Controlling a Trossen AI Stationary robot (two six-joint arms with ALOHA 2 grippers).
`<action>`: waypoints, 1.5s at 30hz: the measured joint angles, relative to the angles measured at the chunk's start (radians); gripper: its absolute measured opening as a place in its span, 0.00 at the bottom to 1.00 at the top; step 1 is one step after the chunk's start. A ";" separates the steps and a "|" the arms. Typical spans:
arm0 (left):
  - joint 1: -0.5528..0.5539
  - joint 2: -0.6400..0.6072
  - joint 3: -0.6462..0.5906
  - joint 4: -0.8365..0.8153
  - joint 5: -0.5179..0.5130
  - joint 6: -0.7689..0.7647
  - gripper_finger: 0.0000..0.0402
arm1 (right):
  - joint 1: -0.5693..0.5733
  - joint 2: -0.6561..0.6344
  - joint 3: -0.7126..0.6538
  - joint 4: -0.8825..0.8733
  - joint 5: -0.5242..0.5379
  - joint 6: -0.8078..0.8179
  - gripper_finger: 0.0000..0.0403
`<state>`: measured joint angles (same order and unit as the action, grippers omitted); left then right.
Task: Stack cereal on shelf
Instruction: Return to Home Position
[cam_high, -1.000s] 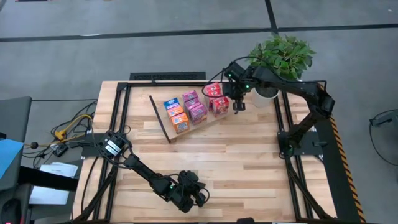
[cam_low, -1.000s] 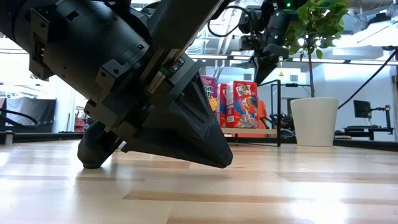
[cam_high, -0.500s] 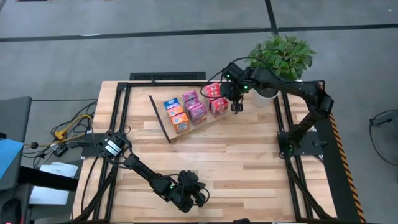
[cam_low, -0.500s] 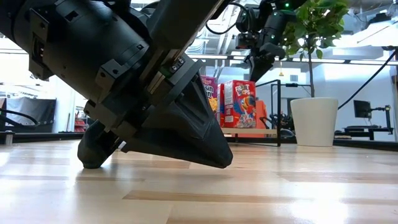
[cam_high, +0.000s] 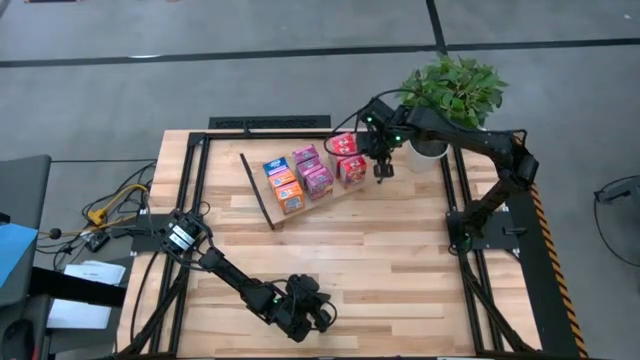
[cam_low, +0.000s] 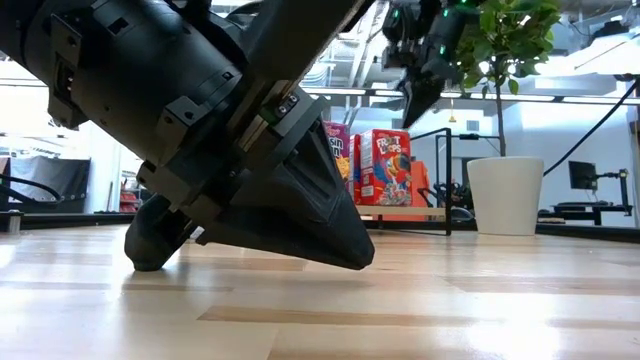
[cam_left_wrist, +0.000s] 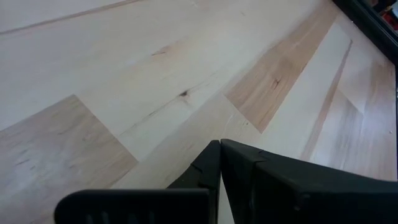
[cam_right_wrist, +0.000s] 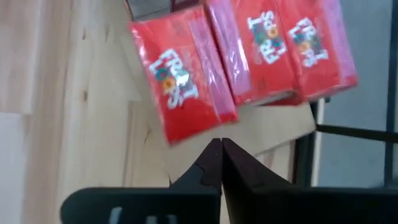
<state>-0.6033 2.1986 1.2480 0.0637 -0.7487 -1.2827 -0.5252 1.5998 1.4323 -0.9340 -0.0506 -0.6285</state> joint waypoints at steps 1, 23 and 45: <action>0.000 0.000 0.000 0.006 -0.001 0.000 0.00 | 0.007 -0.007 0.018 -0.024 0.002 0.000 0.07; 0.070 -0.605 -0.003 -0.553 -0.051 0.206 0.00 | -0.032 -0.705 0.034 -0.210 -0.289 0.081 0.12; -0.178 -1.088 -0.401 -0.696 -0.539 -0.039 0.00 | -0.115 -1.308 -0.971 0.741 -0.708 0.866 0.12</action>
<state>-0.7817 1.1104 0.8474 -0.6324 -1.2873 -1.3216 -0.6402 0.2918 0.4609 -0.1934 -0.7586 0.2371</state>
